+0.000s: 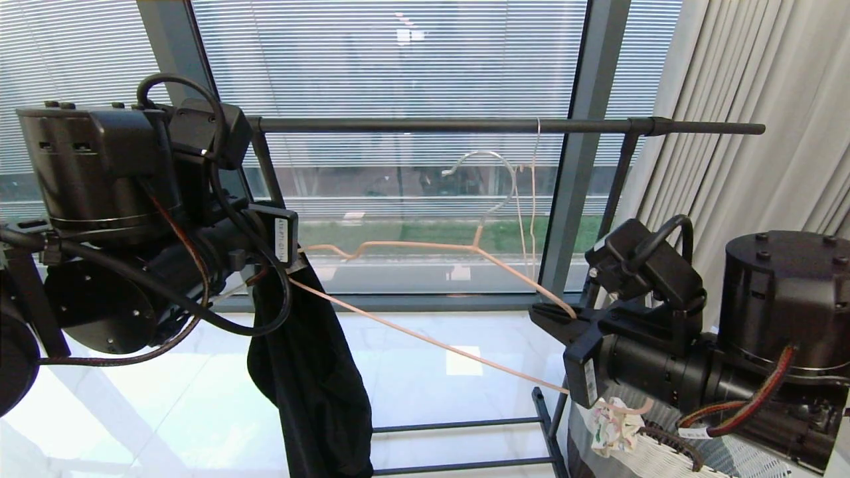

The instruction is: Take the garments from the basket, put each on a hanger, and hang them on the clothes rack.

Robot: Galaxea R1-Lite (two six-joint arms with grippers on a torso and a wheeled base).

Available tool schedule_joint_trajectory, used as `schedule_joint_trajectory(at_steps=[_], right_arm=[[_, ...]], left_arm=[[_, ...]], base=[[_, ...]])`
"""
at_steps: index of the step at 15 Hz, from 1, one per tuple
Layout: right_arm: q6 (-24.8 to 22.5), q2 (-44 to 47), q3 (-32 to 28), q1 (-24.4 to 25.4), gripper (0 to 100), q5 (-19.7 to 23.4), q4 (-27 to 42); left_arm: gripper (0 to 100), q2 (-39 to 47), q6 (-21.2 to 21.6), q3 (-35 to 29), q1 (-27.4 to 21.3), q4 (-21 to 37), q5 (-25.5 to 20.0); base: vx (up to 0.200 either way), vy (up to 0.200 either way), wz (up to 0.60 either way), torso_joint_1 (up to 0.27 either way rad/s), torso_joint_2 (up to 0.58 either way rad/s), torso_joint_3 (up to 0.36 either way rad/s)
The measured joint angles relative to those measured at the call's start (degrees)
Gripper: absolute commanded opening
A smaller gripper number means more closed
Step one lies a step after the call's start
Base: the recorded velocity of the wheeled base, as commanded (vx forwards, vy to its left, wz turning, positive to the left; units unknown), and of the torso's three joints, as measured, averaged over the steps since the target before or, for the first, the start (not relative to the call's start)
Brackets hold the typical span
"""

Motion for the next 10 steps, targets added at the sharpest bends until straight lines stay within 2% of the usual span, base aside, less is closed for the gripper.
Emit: schedule_joint_trajectory(at_steps=[4,6,8,10], right_arm=[[0.21,2.54,-3.85,0.46,0,-0.11,-0.35],[0.44,3.99,-4.83,0.55,0,-1.83,-0.79],[1.28,6.17,-5.68,0.55,0,-4.32,-4.07],[1.45,8.2,-6.45,1.05,0,-4.89,-5.3]], left_arm=[[0,0.15,-0.11,-0.22,-1.48,0.0,0.27],[0,0.2,-0.2,-0.5,-2.04,0.02,1.12],[0,0.17,-1.69,-0.68,-2.3,0.02,1.72],[0,0.2,-3.45,-1.29,-2.58,0.0,2.86]], base=[[0.0,0.0,0.0,0.0,0.0,0.0],[0.0,0.0,0.0,0.0,0.0,0.0],[0.0,0.0,0.0,0.0,0.0,0.0],[0.0,0.0,0.0,0.0,0.0,0.0]])
